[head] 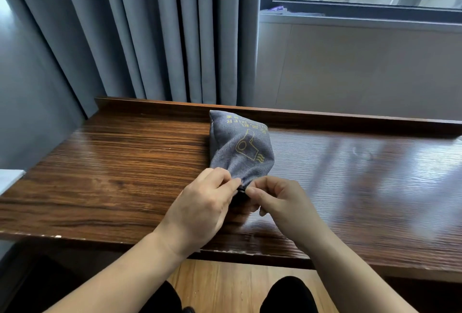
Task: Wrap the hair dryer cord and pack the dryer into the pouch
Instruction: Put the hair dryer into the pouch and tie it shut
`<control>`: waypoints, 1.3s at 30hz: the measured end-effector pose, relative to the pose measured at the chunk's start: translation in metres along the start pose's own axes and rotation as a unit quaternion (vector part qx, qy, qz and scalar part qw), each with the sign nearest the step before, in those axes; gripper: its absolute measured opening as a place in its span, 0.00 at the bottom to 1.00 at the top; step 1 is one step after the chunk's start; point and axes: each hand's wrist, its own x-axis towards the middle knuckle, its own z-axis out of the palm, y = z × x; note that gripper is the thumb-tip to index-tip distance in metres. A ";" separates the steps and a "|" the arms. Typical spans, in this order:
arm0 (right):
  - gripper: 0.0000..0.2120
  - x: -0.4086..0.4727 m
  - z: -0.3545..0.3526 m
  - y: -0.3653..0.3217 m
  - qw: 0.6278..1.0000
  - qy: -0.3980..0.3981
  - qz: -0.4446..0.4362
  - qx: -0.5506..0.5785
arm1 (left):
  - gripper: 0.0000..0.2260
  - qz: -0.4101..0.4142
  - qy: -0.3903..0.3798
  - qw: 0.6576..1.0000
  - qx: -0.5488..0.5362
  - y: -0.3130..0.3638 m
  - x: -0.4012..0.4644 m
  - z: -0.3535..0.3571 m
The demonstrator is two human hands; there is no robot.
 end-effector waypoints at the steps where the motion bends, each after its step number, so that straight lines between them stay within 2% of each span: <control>1: 0.05 0.000 0.000 0.001 1.000 0.009 -0.007 -0.012 | 0.11 0.007 0.008 1.000 0.015 0.000 -0.002 -0.001; 6: 0.04 0.001 -0.007 0.006 0.998 0.041 -0.008 -0.035 | 0.05 0.008 0.019 0.997 0.072 -0.004 -0.010 -0.012; 11: 0.05 0.000 -0.013 0.008 0.996 0.036 -0.022 -0.080 | 0.09 -0.011 -0.010 0.998 0.060 -0.008 -0.016 -0.015; 22: 0.07 -0.007 -0.023 0.013 0.984 0.044 -0.063 -0.162 | 0.07 0.017 -0.063 0.997 0.042 -0.026 -0.019 -0.020; 31: 0.08 -0.007 -0.025 0.016 0.979 0.062 -0.057 -0.186 | 0.07 0.033 -0.087 0.994 0.058 -0.037 -0.013 -0.020; 35: 0.07 -0.006 -0.023 0.019 0.975 0.073 -0.054 -0.202 | 0.07 0.016 -0.088 0.995 0.047 -0.040 -0.013 -0.014; 39: 0.07 -0.007 -0.025 0.018 0.981 0.033 -0.053 -0.181 | 0.08 -0.019 -0.099 0.995 -0.002 -0.041 -0.014 -0.012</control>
